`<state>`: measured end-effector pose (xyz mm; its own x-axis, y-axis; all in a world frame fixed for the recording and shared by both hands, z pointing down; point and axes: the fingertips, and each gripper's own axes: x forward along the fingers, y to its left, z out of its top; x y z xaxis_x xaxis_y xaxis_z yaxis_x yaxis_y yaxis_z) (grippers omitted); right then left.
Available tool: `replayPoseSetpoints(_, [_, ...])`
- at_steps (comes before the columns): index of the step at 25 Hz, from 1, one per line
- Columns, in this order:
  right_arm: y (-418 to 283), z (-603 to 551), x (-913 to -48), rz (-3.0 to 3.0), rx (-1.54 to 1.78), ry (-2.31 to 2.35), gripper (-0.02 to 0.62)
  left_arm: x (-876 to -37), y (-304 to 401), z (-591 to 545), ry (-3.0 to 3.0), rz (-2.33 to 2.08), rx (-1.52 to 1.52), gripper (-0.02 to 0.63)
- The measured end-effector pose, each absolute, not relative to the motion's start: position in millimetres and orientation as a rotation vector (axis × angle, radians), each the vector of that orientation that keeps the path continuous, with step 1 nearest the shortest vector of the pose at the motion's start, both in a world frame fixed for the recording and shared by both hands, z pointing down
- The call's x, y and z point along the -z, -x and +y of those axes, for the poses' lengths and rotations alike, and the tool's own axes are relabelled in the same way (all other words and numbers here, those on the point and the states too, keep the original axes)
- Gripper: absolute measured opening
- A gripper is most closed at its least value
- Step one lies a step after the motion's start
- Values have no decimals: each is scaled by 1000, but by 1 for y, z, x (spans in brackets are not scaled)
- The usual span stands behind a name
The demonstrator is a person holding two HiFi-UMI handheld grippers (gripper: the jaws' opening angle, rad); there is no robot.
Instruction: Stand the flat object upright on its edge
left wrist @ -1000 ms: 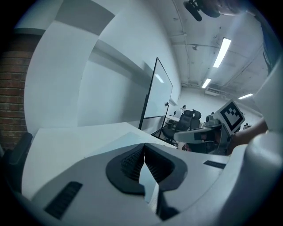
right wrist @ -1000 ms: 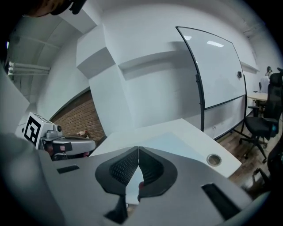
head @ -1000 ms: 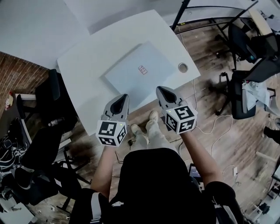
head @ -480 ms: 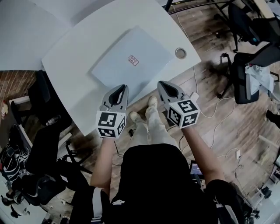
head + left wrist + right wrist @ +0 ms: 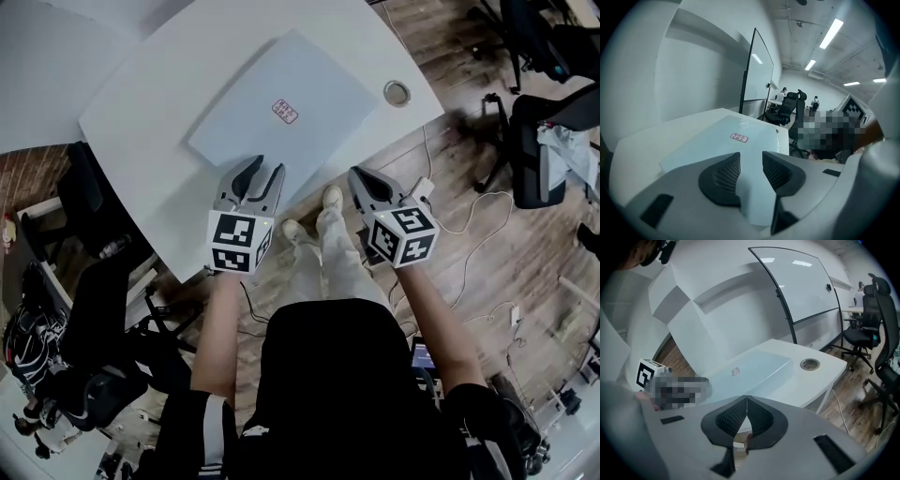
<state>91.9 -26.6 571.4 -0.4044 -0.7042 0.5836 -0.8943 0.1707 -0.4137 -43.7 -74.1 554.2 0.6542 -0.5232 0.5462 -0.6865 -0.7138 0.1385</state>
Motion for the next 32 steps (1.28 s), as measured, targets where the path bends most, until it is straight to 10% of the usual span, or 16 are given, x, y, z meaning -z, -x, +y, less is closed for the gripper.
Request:
replayPoseSetpoints(11, [-83, -26, -585, -2197, -1150, -1544, 40, -574, 39, -106, -2559, -874, -883, 309])
replayPoseSetpoints(32, [-91, -18, -600, -2166, -1186, -1536, 40, -595, 36, -111, -2543, -782, -1042, 330])
